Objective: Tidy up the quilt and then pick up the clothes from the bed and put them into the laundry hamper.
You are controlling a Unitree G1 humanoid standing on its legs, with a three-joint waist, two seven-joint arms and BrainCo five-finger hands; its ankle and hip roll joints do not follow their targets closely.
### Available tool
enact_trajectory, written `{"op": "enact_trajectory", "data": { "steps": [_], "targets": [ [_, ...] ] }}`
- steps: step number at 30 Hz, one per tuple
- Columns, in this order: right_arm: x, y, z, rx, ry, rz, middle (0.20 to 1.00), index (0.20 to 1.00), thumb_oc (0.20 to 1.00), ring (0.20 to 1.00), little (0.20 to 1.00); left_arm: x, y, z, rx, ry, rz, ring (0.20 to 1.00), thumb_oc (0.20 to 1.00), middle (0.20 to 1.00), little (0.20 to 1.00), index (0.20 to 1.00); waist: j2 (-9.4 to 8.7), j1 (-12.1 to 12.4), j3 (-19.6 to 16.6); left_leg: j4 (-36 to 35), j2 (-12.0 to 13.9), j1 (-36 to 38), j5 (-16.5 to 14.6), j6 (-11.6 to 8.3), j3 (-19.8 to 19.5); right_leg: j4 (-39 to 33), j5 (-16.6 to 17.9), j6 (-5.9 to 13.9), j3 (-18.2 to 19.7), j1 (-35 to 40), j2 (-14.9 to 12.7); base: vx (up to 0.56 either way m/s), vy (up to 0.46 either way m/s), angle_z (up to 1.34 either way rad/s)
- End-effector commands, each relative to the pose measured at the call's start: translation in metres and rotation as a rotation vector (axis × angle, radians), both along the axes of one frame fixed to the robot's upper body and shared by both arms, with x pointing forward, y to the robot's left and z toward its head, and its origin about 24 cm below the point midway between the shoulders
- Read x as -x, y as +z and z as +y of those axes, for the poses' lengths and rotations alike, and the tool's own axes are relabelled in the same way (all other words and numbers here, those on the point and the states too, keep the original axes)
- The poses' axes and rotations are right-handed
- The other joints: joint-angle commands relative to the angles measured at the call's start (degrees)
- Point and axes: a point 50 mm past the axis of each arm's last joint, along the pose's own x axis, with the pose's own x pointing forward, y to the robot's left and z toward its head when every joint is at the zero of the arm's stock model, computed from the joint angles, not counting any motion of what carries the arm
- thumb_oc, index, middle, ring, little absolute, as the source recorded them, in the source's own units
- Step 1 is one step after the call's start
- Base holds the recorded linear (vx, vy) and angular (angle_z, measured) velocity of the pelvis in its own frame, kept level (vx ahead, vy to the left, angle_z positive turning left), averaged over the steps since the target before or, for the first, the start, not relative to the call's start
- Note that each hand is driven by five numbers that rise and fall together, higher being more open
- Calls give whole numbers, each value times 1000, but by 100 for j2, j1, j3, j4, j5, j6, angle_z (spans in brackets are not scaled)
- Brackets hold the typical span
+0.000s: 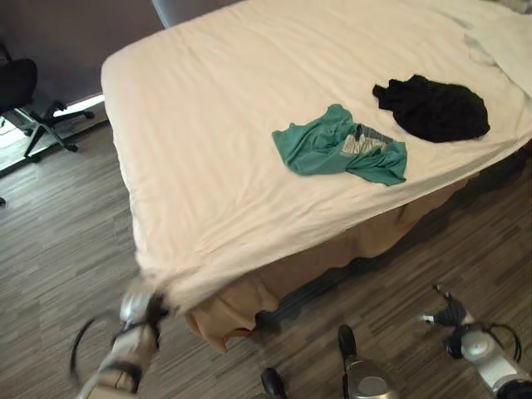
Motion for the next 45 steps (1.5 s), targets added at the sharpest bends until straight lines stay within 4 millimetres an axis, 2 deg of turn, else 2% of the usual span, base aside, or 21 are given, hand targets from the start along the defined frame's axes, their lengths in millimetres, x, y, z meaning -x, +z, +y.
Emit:
{"op": "enact_trajectory", "data": {
  "steps": [1,5,6,10,14,16,17,20,21,22,23,24,25,26,29,33,35,39,40,41,45],
  "targets": [
    [-27,15,18,-69,53,-111,1000,1000,1000,1000,1000,72,10,46,-103,266,188,1000,1000,1000,1000,1000,-611,464,316,11,14,171,-144,-146,-115,111,-635,762,-270,156,-654,22,38,38],
    [-66,67,50,-66,237,-308,1000,1000,1000,1000,1000,108,-10,24,-32,374,231,1000,1000,1000,1000,1000,-717,791,283,11,8,158,-181,-119,-296,118,-669,760,-450,287,-712,2,27,45],
    [-85,101,70,-44,344,-425,200,200,200,200,200,113,-17,11,-2,386,230,1000,1000,1000,1000,1000,-768,949,316,11,-1,102,-181,-104,-406,130,-678,762,-541,302,-736,-25,4,37],
    [-129,166,129,-55,522,-634,200,200,200,200,200,96,-33,-18,56,296,205,1000,1000,1000,1000,1000,-861,1311,519,11,-4,-145,-100,-80,-662,187,-684,745,-680,202,-788,-85,-14,44],
    [-170,236,178,-46,567,-781,200,200,200,200,200,25,-29,-40,69,81,39,1000,1000,1000,1000,1000,-863,1708,1037,84,22,-723,125,-119,-965,354,-652,706,-776,-247,-799,-188,-46,31],
    [-179,246,178,-25,538,-788,200,200,200,200,200,8,-27,-47,78,29,-2,1000,1000,1000,1000,1000,-825,1770,1132,123,25,-876,172,-136,-1040,393,-653,690,-804,-352,-795,-93,-14,43],
    [-188,253,184,-23,494,-784,200,200,200,200,200,-19,-23,-64,97,-71,-76,1000,1000,1000,1000,1000,-749,1867,1310,157,37,-1113,251,-170,-1135,421,-638,688,-887,-500,-817,-68,-15,25],
    [-194,237,187,-26,448,-724,200,200,200,200,200,-46,-18,-89,131,-186,-147,1000,1000,1000,1000,1000,-628,1929,1455,143,39,-1331,349,-196,-1209,439,-631,695,-968,-623,-836,-71,-5,21],
    [-194,204,186,-53,393,-622,200,200,200,200,200,-68,-12,-110,163,-271,-205,1000,1000,1000,1000,1000,-509,1956,1550,98,28,-1442,410,-202,-1272,460,-653,704,-999,-706,-837,-22,-1,40],
    [-194,204,186,-53,393,-622,200,200,200,200,200,-68,-12,-110,163,-271,-205,1000,1000,1000,1000,1000,-513,1951,1536,95,22,-1467,426,-198,-1278,452,-638,703,-1004,-725,-841,-47,17,46],
    [-189,168,193,-56,388,-502,200,200,200,200,200,-78,-9,-124,176,-347,-213,1000,1000,1000,1000,1000,-371,1961,1591,50,7,-1565,478,-220,-1322,453,-665,711,-1062,-774,-844,-35,22,25],
    [-189,168,192,-56,388,-502,200,200,200,200,200,-79,-9,-124,176,-347,-214,1000,1000,1000,1000,1000,-374,1955,1577,45,2,-1590,496,-215,-1328,444,-648,710,-1067,-792,-848,-26,38,11],
    [-172,124,212,-106,441,-372,200,200,200,200,200,-82,-9,-134,180,-373,-214,1000,1000,1000,1000,1000,-284,1923,1606,11,-18,-1646,508,-235,-1353,445,-667,709,-1090,-824,-854,0,0,0],
    [-171,124,212,-106,442,-372,200,200,200,200,200,-82,-10,-134,180,-373,-214,1000,1000,1000,1000,1000,-285,1917,1590,11,-23,-1672,523,-231,-1361,436,-650,708,-1096,-841,-857,0,0,0],
    [-115,49,250,-164,661,-132,200,200,200,200,200,-78,-15,-136,211,-287,-200,1000,1000,1000,1000,1000,-314,1731,1512,11,-44,-1649,464,-253,-1373,422,-675,699,-1107,-795,-859,51,-11,2],
    [-61,16,282,-322,885,57,200,200,200,200,200,-71,-19,-131,207,-242,-174,1000,1000,1000,1000,1000,-382,1583,1359,11,-44,-1498,392,-249,-1350,405,-711,687,-1091,-662,-861,51,-34,-7],
    [-59,37,291,-338,992,-29,200,200,200,200,200,-69,-19,-125,199,-226,-167,1000,1000,1000,1000,1000,-428,1493,1279,11,-46,-1394,363,-233,-1296,410,-712,690,-1031,-635,-854,57,-12,-4],
    [-79,115,283,-362,1040,-394,200,200,200,200,200,-73,-15,-117,185,-187,-200,1000,1000,1000,1000,1000,-527,1257,1264,11,-3,-1206,276,-215,-1075,408,-711,703,-815,-660,-799,9,15,-11],
    [-79,116,282,-361,1039,-395,200,200,200,200,200,-74,-14,-118,186,-188,-201,1000,1000,1000,1000,1000,-528,1263,1261,11,-7,-1224,291,-210,-1072,402,-693,700,-810,-677,-802,-31,25,-47],
    [-87,159,268,-378,994,-610,200,200,200,200,200,-74,-14,-120,193,-183,-210,1000,1000,1000,1000,1000,-540,1167,1281,11,8,-1178,272,-207,-956,407,-684,696,-720,-737,-788,-23,12,-44],
    [-122,189,222,-266,670,-843,200,200,200,200,200,-79,-14,-135,231,-209,-242,1000,1000,1000,1000,1000,-464,1058,1379,76,-1,-1051,195,-170,-739,397,-672,682,-566,-757,-785,-44,29,-40]
  ]
}}
